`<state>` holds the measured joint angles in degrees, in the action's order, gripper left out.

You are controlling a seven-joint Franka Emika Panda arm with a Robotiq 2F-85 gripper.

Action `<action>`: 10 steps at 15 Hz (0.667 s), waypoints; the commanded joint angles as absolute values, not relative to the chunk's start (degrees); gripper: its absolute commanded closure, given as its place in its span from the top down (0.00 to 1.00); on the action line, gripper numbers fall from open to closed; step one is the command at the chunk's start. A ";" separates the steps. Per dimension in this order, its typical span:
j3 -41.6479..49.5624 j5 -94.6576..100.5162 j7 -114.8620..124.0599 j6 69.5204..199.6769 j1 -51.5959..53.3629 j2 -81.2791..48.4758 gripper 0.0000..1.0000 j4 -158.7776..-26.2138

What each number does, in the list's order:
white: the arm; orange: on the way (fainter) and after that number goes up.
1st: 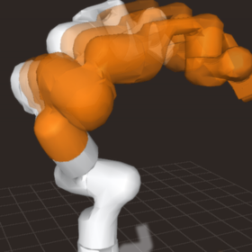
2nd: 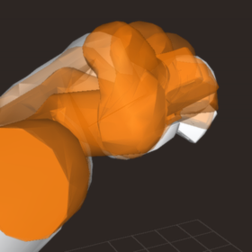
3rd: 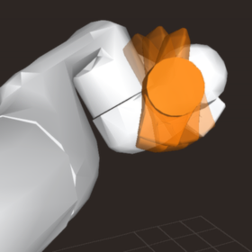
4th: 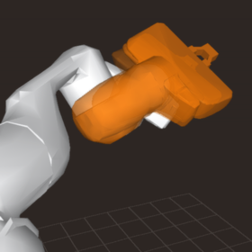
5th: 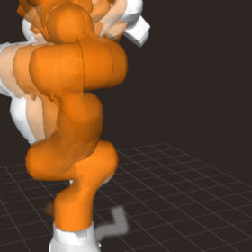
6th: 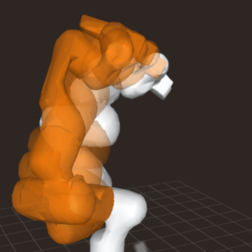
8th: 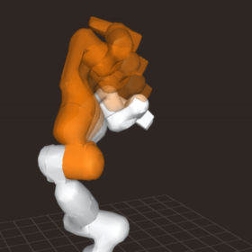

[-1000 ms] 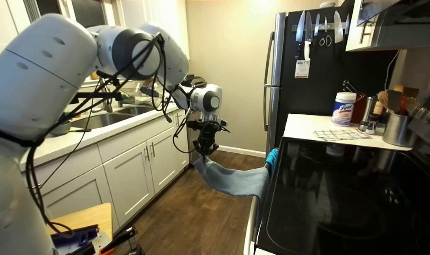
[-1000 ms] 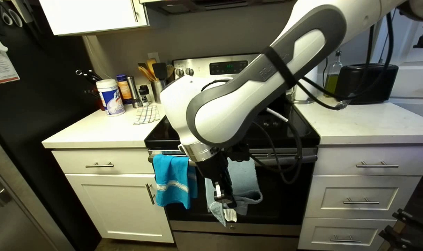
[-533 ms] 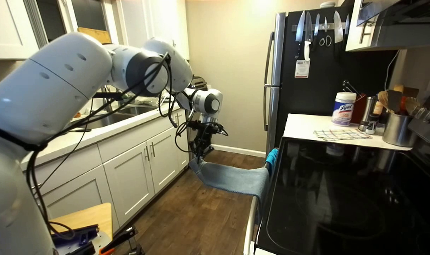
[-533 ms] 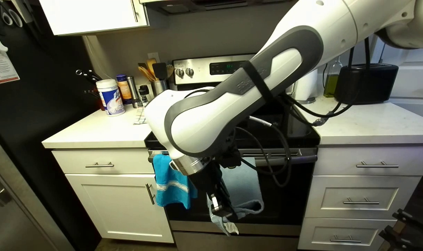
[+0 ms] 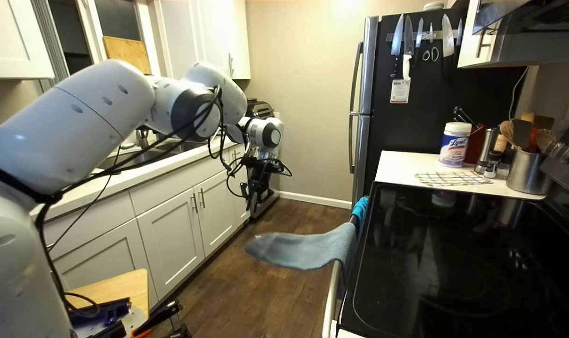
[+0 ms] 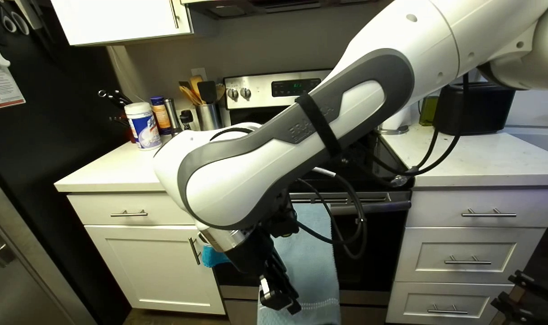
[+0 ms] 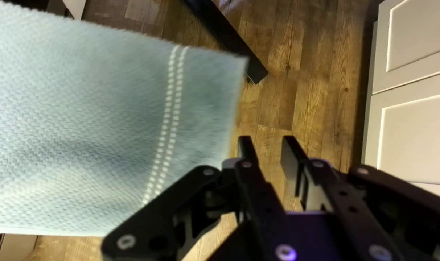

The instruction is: Move the light blue towel to the oven handle

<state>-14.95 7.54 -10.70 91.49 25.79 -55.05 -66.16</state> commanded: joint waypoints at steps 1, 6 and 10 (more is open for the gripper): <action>-15.00 7.66 -11.47 89.85 26.17 -56.21 0.58 -63.99; -14.92 7.17 -11.03 90.91 25.52 -55.84 0.89 -64.26; -12.94 9.00 -7.38 99.00 25.72 -52.76 1.00 -68.14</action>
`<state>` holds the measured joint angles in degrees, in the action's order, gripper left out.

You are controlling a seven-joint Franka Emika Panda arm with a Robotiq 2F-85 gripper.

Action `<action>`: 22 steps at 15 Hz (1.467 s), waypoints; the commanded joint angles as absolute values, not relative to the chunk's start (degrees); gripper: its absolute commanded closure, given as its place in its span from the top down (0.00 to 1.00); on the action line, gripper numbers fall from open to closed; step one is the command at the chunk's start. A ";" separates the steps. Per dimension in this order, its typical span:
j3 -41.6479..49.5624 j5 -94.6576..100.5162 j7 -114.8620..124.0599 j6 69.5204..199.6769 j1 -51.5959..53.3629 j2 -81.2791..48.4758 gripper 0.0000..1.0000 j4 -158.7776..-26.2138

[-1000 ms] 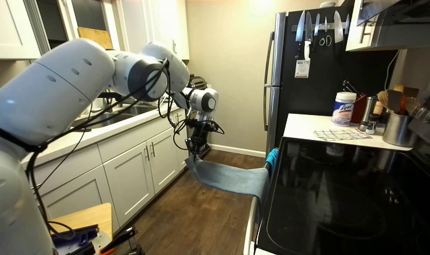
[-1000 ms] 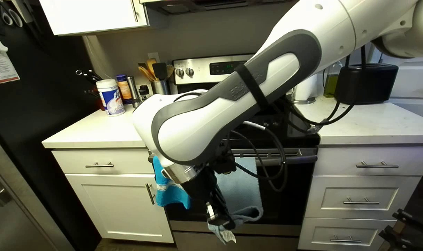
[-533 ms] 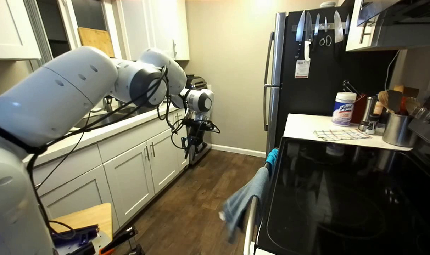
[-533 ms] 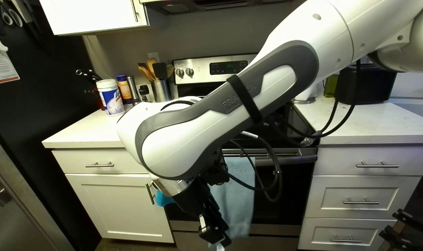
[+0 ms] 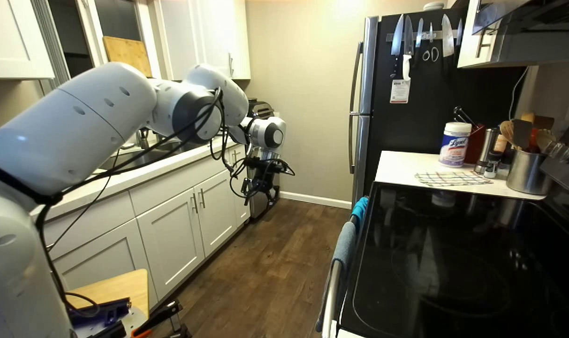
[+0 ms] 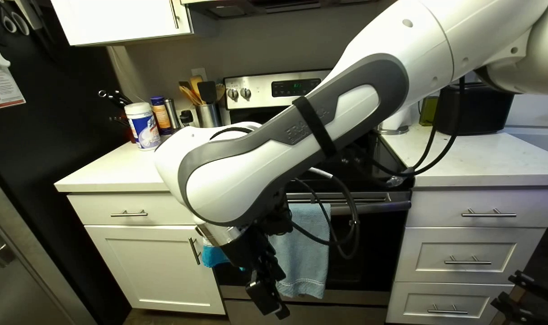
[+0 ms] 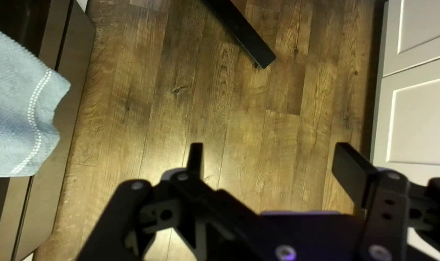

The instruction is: Move the light blue towel to the oven handle

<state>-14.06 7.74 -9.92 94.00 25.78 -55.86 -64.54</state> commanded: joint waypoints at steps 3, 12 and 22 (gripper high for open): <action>-11.40 8.63 -4.35 106.27 24.95 -49.92 1.00 -71.18; -5.79 7.73 11.48 111.58 25.43 -44.16 1.00 -78.48; -4.08 9.35 20.17 113.52 25.92 -39.28 1.00 -81.94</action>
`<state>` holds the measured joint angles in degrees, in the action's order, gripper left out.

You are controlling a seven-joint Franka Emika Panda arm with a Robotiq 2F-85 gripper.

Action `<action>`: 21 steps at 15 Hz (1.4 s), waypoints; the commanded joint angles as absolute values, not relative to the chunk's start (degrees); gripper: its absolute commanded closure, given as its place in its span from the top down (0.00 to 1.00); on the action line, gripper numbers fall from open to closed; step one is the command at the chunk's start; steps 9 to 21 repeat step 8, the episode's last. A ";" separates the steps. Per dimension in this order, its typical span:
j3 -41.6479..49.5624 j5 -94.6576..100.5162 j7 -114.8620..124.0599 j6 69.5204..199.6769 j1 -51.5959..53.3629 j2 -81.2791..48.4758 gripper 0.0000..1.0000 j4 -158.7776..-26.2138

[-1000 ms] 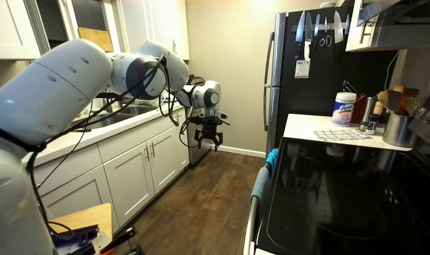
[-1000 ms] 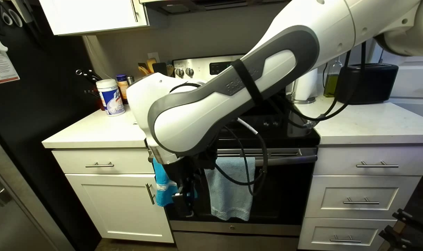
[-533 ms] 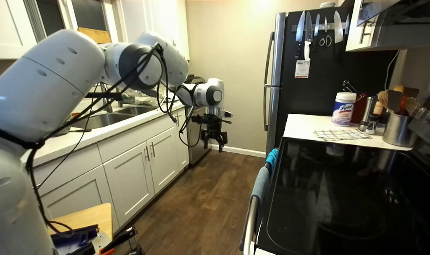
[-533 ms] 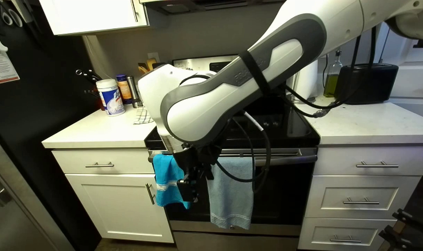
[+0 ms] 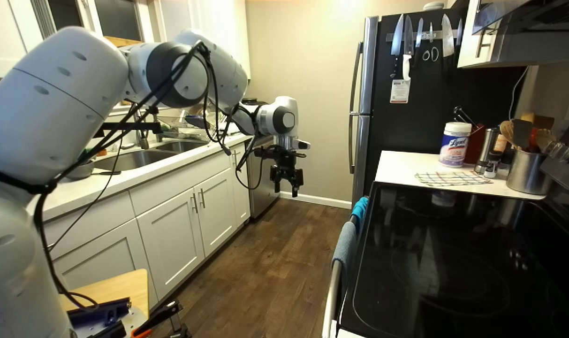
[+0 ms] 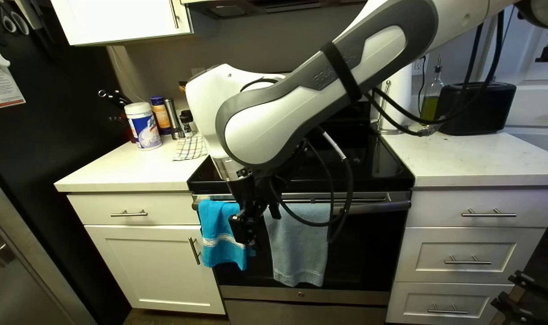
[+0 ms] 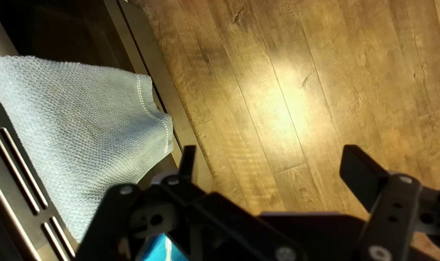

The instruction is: Move the light blue towel to the oven handle

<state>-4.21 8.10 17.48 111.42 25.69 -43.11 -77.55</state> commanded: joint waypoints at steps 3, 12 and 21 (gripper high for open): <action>-4.78 8.53 18.84 111.14 25.43 -42.12 1.00 -77.18; -4.81 8.50 18.87 111.10 25.44 -42.43 1.00 -76.88; -4.81 8.50 18.87 111.10 25.44 -42.43 1.00 -76.88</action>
